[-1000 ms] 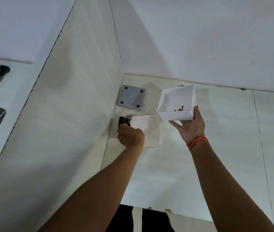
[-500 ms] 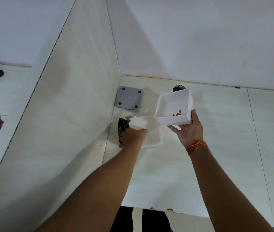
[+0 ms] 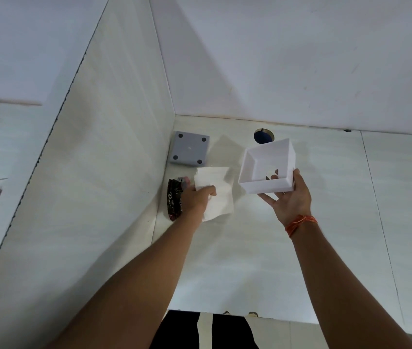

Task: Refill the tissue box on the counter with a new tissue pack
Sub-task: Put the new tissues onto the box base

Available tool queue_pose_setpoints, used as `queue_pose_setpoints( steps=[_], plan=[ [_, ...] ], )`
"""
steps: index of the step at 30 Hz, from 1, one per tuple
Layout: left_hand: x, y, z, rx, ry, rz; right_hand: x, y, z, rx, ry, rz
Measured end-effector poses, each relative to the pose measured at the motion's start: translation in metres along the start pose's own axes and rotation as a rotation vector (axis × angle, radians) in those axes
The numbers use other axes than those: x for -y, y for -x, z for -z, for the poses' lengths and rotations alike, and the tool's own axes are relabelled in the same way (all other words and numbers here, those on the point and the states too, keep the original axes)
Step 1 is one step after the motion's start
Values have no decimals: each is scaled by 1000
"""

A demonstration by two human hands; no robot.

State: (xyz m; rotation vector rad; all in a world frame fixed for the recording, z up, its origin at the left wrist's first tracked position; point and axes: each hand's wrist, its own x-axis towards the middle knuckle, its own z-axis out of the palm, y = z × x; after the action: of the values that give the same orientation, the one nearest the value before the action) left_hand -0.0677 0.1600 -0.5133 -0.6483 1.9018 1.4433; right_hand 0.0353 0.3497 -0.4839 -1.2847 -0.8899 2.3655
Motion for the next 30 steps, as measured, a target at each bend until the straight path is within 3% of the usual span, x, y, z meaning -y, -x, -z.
queue_pose_setpoints(
  steps=[7,12,16,21,24,28,30],
  plan=[
    [-28,-3,46,281,540,-4,-21,0,-22,40,39,-132],
    [-33,-4,61,446,728,32,-55,-2,-20,-13,-17,-215],
    [-32,-4,66,541,647,63,-70,0,-26,17,88,-272],
    [-25,-2,53,485,362,118,-83,3,-31,-53,181,-300],
    [-18,-4,47,461,252,138,-83,-1,-26,-97,398,-292],
    [-15,-1,40,462,150,178,-77,-3,-25,-176,1012,-9],
    [-16,2,37,470,150,176,-68,4,-30,-250,1138,229]
  ],
)
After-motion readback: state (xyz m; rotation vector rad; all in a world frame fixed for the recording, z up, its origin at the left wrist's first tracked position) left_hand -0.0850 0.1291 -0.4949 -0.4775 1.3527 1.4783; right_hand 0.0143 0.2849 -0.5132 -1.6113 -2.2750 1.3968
